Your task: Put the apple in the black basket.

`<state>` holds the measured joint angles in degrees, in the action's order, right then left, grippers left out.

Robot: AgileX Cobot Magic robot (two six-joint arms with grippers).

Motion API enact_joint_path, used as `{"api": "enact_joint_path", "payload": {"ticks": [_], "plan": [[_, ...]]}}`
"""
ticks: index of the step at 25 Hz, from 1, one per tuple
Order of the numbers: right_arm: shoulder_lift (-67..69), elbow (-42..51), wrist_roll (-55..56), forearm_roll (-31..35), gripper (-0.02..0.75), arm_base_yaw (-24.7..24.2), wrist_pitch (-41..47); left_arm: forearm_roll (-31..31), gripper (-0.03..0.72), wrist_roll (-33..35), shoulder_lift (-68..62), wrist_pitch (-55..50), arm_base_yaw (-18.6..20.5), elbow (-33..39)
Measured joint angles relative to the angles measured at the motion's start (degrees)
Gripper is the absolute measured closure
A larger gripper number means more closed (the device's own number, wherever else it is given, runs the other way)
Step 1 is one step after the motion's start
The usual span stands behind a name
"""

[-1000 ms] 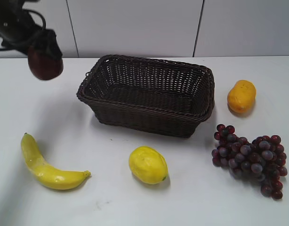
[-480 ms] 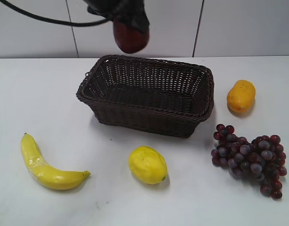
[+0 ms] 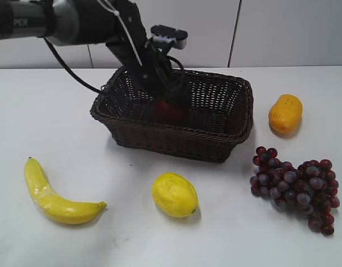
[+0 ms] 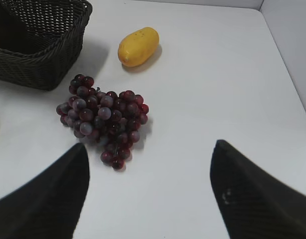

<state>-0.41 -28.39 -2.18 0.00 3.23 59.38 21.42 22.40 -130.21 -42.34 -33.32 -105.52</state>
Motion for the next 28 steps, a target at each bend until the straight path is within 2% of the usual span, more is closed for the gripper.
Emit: {"api": "enact_joint_path", "payload": {"ticks": [4, 7, 11, 18, 23, 28], "plan": [[0.00, 0.00, 0.00, 0.00, 0.167, 0.00, 0.00, 0.11, 0.085, 0.00, -0.71, 0.95, 0.00, 0.00], [0.00, 0.00, 0.00, 0.00, 0.167, 0.00, 0.00, 0.11, 0.022, 0.00, -0.64, 1.29, 0.00, 0.00], [0.00, 0.00, 0.00, 0.00, 0.167, 0.00, 0.00, 0.11, -0.001, -0.34, 1.56, 1.02, 0.00, 0.00], [0.00, 0.00, 0.00, 0.00, 0.167, 0.00, 0.00, 0.11, 0.004, -0.71, 15.79, -1.44, 1.23, 0.00], [0.00, 0.00, 0.00, 0.00, 0.167, 0.00, 0.00, -0.48, 0.019, -3.49, 26.70, -12.95, 5.86, -0.13], [0.00, 0.00, 0.00, 0.00, 0.167, 0.00, 0.00, -6.15, 0.056, -9.02, 32.10, -26.15, 13.55, -0.13]]}}
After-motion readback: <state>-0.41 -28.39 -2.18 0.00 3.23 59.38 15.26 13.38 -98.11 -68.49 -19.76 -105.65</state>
